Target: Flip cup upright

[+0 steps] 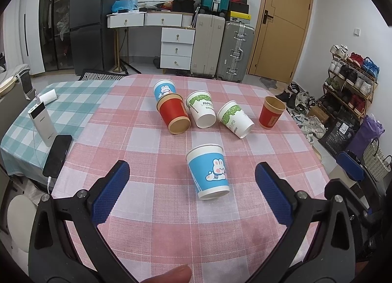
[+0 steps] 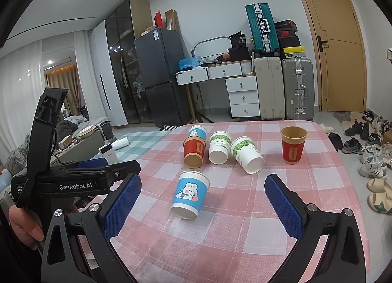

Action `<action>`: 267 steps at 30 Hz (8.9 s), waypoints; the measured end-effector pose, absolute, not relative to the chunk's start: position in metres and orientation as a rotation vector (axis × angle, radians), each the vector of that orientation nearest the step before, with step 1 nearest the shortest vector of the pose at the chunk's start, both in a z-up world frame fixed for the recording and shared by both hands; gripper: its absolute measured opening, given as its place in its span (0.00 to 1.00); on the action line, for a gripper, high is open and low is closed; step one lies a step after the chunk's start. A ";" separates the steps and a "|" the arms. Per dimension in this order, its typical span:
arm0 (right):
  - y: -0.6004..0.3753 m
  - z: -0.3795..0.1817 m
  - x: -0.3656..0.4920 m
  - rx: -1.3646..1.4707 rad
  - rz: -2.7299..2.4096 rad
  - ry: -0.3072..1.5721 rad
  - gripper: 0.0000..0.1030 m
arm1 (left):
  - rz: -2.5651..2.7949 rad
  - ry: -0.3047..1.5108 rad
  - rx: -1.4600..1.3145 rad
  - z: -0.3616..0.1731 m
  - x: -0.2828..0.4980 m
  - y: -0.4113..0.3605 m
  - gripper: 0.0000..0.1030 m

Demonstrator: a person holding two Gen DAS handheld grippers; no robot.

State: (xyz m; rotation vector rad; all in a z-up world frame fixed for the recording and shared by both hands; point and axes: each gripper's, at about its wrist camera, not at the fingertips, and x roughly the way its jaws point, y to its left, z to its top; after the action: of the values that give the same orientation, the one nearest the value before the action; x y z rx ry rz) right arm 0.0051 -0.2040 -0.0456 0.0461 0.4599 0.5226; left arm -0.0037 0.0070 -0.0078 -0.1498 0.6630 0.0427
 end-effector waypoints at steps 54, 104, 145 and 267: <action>-0.246 -0.072 0.039 0.093 0.445 0.491 1.00 | 0.001 0.908 -0.150 -0.076 0.084 -0.011 0.99; -0.225 -0.066 -0.010 0.099 0.505 0.486 1.00 | -0.202 1.039 -0.235 -0.045 -0.018 0.024 0.56; -0.181 -0.035 -0.040 0.040 0.634 0.462 1.00 | -0.039 0.587 -0.145 0.017 -0.067 0.032 0.99; -0.120 -0.143 0.074 -0.126 0.459 0.692 0.60 | 0.101 0.855 -0.285 -0.107 -0.012 0.092 0.99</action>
State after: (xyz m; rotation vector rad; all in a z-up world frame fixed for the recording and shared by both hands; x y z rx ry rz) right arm 0.0742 -0.1202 -0.1433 -0.1263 0.6916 0.4591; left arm -0.0123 0.0919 -0.1073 -0.2848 0.8552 0.1006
